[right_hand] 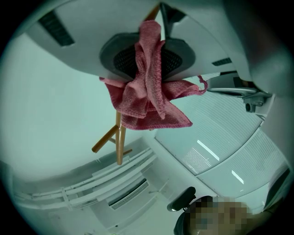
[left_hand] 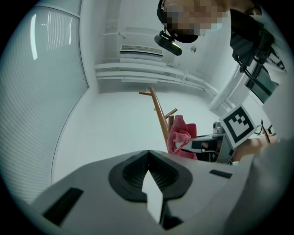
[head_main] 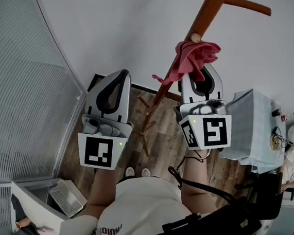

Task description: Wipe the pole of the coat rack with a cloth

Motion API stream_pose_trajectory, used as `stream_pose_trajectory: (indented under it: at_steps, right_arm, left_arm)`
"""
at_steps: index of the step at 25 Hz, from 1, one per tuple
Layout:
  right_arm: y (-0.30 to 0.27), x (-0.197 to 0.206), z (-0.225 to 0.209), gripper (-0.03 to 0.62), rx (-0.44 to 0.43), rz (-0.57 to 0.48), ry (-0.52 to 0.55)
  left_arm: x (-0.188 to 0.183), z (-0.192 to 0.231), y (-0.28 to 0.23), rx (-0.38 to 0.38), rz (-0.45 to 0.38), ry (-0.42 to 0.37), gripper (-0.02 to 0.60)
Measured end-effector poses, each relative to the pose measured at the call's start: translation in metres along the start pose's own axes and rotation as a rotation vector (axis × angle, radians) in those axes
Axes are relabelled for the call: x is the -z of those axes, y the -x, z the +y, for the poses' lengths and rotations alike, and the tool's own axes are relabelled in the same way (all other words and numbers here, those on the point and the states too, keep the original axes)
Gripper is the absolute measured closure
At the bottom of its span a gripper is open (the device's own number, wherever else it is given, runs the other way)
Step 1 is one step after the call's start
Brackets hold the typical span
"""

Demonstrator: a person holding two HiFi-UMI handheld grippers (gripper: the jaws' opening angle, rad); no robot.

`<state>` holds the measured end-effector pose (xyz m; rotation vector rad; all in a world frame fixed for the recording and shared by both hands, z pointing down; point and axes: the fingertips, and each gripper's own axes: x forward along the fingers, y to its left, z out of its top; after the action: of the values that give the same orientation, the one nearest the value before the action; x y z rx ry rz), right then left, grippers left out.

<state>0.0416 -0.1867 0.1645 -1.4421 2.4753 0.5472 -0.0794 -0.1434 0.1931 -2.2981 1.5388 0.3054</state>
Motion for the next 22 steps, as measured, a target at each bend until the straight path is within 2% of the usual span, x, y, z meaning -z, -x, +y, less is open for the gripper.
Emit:
stream_pose_trajectory:
  at_steps: [22]
  right_arm:
    - [0.003, 0.024, -0.003, 0.5, 0.01, 0.059, -0.029]
  left_arm:
    - [0.007, 0.001, -0.006, -0.007, 0.014, 0.0, 0.568]
